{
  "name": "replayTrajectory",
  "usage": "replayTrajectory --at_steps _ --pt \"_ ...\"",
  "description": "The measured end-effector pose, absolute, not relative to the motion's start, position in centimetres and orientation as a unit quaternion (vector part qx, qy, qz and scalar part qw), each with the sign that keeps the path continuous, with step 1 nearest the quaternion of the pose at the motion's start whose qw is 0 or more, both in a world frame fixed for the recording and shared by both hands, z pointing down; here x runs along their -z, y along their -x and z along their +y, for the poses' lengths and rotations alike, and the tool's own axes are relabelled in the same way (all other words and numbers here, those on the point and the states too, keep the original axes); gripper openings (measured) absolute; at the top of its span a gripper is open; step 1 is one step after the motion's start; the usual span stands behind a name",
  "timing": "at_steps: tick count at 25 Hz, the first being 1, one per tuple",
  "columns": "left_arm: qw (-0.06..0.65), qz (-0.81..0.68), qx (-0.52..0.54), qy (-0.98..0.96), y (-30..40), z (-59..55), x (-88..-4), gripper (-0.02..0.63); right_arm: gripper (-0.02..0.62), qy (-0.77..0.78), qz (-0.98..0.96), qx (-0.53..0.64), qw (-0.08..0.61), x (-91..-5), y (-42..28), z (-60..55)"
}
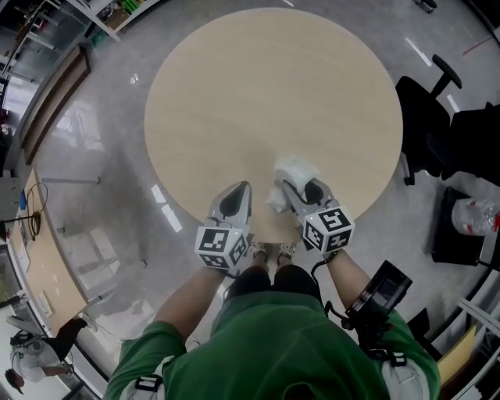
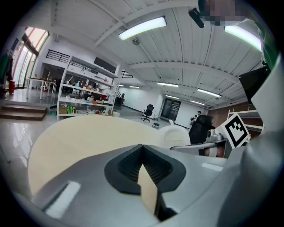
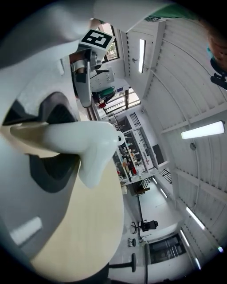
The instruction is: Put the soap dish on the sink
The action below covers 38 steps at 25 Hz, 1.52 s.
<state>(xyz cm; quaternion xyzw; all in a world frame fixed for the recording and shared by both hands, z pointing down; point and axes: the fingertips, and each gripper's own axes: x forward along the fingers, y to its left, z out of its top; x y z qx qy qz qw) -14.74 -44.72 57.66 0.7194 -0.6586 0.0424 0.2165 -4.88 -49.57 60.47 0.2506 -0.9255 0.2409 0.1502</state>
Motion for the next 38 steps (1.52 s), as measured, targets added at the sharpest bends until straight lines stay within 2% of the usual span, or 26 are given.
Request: replayTrajectory --at_steps 11,23,32,38 --pt "0.266 -0.662 -0.065 -0.698 14.3 -47.4 -64.6 0.006 0.147 -0.192 -0.905 -0.316 0.210 -69.2 6.3 -51.1" --pt "0.281 -0.665 -0.062 -0.689 15.0 -48.0 -66.6 0.006 0.153 -0.173 -0.878 -0.389 0.217 -71.6 7.3 -52.0" --pt "0.280 -0.665 -0.062 -0.690 14.6 -48.1 -66.1 0.006 0.166 -0.184 -0.867 -0.385 0.258 -72.6 6.6 -52.7" --pt "0.278 -0.665 -0.061 -0.690 14.8 -48.0 -65.9 0.006 0.196 -0.192 -0.864 -0.355 0.302 -73.5 6.2 -52.7"
